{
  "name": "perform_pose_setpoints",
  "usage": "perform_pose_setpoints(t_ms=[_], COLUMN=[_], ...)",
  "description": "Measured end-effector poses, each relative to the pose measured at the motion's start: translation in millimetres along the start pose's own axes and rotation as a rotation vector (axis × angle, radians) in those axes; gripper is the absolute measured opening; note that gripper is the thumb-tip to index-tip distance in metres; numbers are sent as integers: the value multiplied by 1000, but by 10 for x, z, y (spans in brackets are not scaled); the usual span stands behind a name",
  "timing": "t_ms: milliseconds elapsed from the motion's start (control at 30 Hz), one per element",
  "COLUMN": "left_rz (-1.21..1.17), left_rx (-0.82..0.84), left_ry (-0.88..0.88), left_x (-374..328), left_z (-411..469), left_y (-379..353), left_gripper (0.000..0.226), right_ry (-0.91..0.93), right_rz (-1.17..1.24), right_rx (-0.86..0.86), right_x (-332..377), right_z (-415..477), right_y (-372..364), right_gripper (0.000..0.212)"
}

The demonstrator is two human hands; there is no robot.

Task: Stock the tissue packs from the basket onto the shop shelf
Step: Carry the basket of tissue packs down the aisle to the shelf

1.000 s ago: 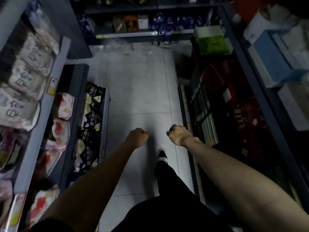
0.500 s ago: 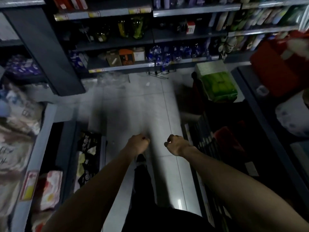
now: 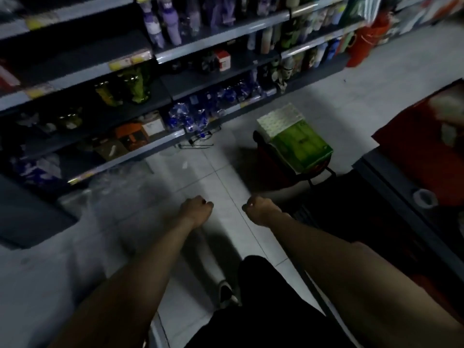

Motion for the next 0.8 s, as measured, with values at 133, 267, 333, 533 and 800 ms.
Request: perform_pose_setpoints(t_ms=[133,267,333,533,800], left_rz=[39,117,154,246,327], left_rx=[51,61,80,252,347], left_ry=[-83,-132,-147,-176,-259], left_x=[-618,-1237,-1510,-2295,-3376], left_z=[837,1753,2123,3105,4213], left_y=[375,681,784,963,883], left_gripper=[54,49,46,46,31], right_ry=[-87,-195,-246,-450,-605], right_rz=[63,308,404,691,1230], right_rx=[-35,-84,-70,-64,-177], right_x=[126,218,200,74,-359], right_z=[615,1423,1782,2444,3153], right_y=[402,862,1058,1751,2371], right_gripper=[53,46,45,53,50])
Point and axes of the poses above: each hand's wrist, its own z-axis towards the middle knuckle, its own y-axis out of the back of the hand, x = y × z, the point moved 8 cm from there along z, towards the middle knuckle, and after that the axes turned 7 degrees about -y, right-handed, at the moved point
